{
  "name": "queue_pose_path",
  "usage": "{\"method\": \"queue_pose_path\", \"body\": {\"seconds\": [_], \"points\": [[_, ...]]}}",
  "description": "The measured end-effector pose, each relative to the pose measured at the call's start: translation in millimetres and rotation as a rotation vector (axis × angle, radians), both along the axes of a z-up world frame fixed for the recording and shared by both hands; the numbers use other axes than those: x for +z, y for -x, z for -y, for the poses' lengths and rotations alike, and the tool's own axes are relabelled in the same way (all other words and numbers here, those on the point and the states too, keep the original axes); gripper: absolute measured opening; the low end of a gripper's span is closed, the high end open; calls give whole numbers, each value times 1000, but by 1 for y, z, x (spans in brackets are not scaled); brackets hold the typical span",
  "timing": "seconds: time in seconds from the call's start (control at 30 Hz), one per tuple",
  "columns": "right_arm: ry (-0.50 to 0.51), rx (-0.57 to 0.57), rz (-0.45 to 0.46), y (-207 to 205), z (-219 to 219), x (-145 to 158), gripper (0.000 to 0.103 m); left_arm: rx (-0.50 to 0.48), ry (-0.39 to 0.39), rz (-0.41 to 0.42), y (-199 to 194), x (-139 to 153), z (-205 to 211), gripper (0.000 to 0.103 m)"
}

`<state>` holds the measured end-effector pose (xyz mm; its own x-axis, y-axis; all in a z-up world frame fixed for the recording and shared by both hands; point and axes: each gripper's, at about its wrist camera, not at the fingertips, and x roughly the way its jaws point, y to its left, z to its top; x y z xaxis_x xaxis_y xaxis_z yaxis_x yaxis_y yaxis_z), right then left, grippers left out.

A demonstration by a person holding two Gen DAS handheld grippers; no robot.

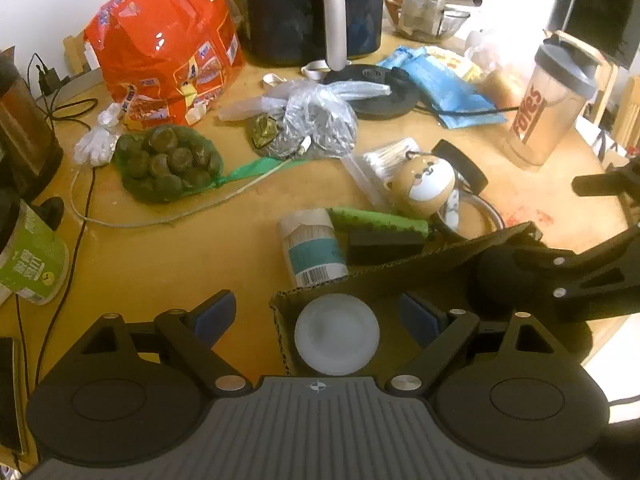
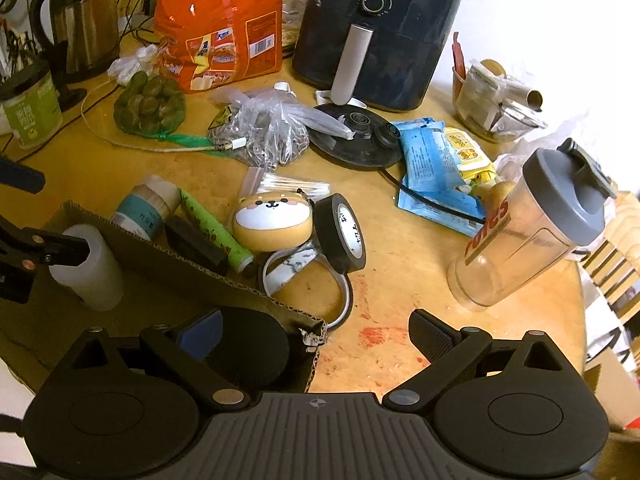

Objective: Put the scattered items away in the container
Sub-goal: 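Reach the right gripper to the black tape roll and grasp its rim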

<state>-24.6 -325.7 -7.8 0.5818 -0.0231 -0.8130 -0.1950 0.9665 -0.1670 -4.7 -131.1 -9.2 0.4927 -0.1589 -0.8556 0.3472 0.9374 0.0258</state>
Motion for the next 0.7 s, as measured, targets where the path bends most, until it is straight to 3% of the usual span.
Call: {"method": "queue_pose_path", "body": {"seconds": [0.2, 0.7], "points": [[-33, 4, 0, -7, 4, 1, 94, 9, 11, 2, 3, 4, 0, 90], [-152, 11, -34, -36, 22, -2, 69, 63, 33, 8, 12, 13, -7, 90]]}}
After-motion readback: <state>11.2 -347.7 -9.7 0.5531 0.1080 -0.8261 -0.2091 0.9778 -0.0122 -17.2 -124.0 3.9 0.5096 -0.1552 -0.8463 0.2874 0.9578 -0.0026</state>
